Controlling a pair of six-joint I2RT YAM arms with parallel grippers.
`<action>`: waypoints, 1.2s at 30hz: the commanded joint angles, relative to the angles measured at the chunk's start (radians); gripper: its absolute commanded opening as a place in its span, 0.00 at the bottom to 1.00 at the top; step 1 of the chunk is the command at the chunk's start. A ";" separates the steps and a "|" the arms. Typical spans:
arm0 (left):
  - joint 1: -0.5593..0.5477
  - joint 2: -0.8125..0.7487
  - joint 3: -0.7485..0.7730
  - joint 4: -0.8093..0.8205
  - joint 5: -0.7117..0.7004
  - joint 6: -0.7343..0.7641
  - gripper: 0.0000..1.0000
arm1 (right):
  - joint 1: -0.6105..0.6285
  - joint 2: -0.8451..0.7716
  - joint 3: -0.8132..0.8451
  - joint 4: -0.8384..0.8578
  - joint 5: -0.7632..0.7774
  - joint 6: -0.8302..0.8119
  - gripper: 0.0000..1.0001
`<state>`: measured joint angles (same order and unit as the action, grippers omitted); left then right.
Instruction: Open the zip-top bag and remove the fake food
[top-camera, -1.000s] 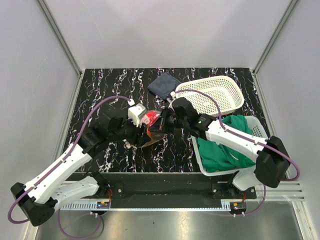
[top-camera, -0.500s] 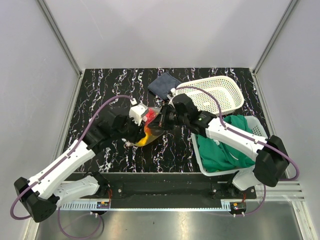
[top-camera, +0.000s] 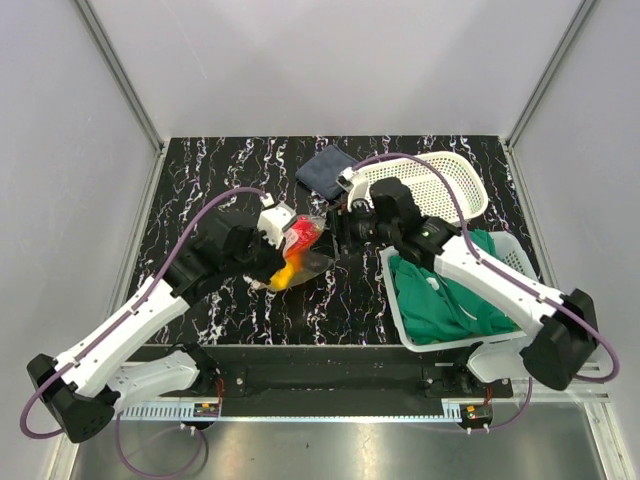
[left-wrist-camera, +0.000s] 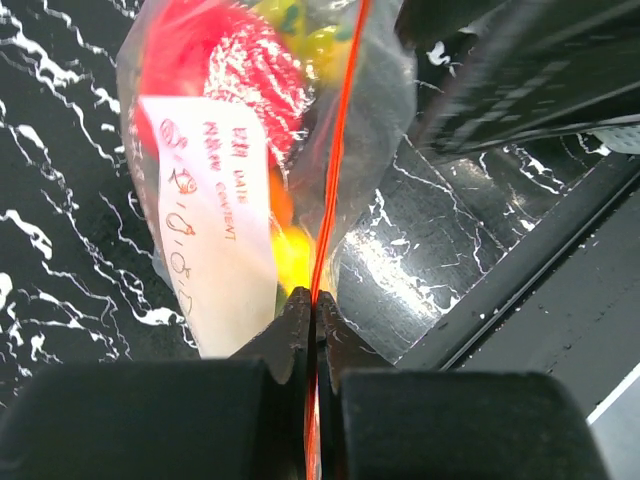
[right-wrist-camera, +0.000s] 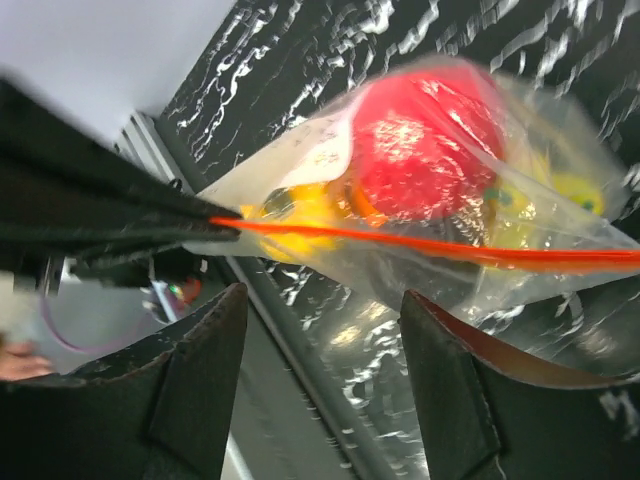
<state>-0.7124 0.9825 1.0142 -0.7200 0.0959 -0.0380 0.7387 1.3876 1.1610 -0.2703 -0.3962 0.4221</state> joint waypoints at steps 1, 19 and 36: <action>-0.002 -0.016 0.072 0.022 0.071 0.032 0.00 | 0.001 -0.113 -0.029 0.081 -0.087 -0.339 0.71; -0.002 -0.054 0.087 0.025 0.176 0.101 0.00 | 0.001 0.093 -0.027 0.315 -0.633 -0.904 0.75; -0.002 -0.044 0.095 0.010 0.248 0.124 0.00 | 0.025 0.085 0.054 0.212 -0.559 -1.033 0.72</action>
<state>-0.7124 0.9489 1.0531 -0.7547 0.2745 0.0608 0.7509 1.4872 1.1503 -0.0486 -0.9581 -0.5613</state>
